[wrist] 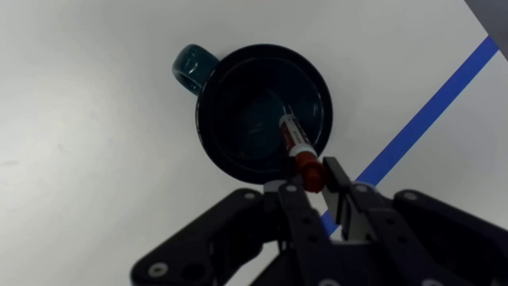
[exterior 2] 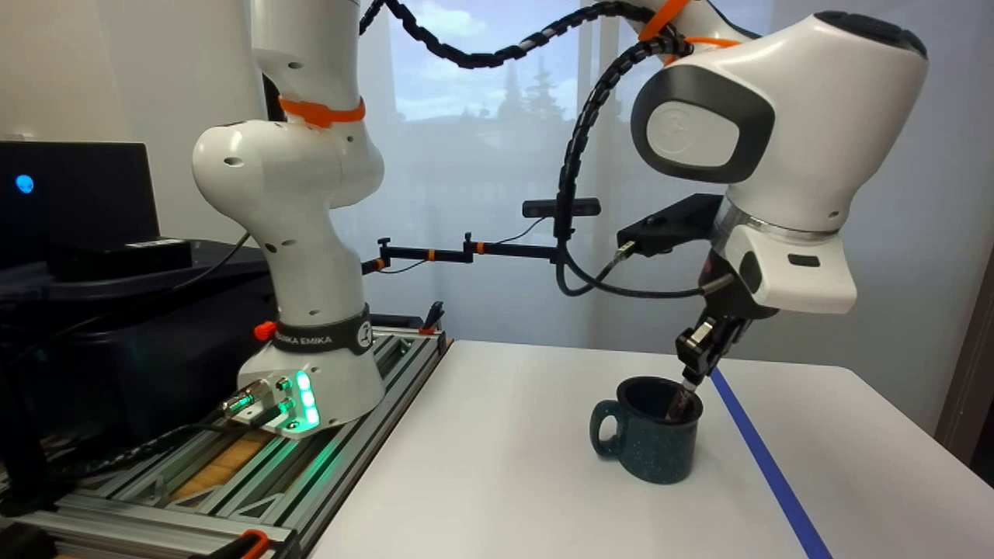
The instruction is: Take the red marker out of the green mug.
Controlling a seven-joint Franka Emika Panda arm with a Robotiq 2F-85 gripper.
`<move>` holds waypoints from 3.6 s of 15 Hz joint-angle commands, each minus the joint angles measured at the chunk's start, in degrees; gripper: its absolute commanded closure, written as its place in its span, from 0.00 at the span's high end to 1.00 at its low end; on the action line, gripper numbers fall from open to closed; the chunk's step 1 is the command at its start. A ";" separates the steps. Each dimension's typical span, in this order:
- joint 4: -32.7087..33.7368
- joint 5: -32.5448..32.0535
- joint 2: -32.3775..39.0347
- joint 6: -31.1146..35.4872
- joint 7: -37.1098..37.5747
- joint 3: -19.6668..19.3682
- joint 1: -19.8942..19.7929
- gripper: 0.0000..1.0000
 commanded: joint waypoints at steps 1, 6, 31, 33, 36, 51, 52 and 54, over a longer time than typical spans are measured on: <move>1.53 -2.21 -3.25 -2.77 1.92 -1.11 -0.07 0.05; 4.65 -0.39 -5.18 -9.57 0.63 -2.41 -1.36 0.05; 10.80 -14.43 12.39 -28.23 -15.72 -7.00 -7.27 0.05; 10.35 -14.34 14.16 -24.76 -16.63 -5.78 -6.77 0.05; 9.97 -14.61 16.57 -19.19 -16.62 -4.28 -5.75 0.05; 3.87 -15.04 14.87 7.45 -14.88 -1.31 -2.47 0.52; 3.47 -15.18 14.22 8.26 -14.71 -1.20 -2.31 0.59; 2.76 -16.00 12.18 8.88 -13.98 -1.50 -1.73 0.74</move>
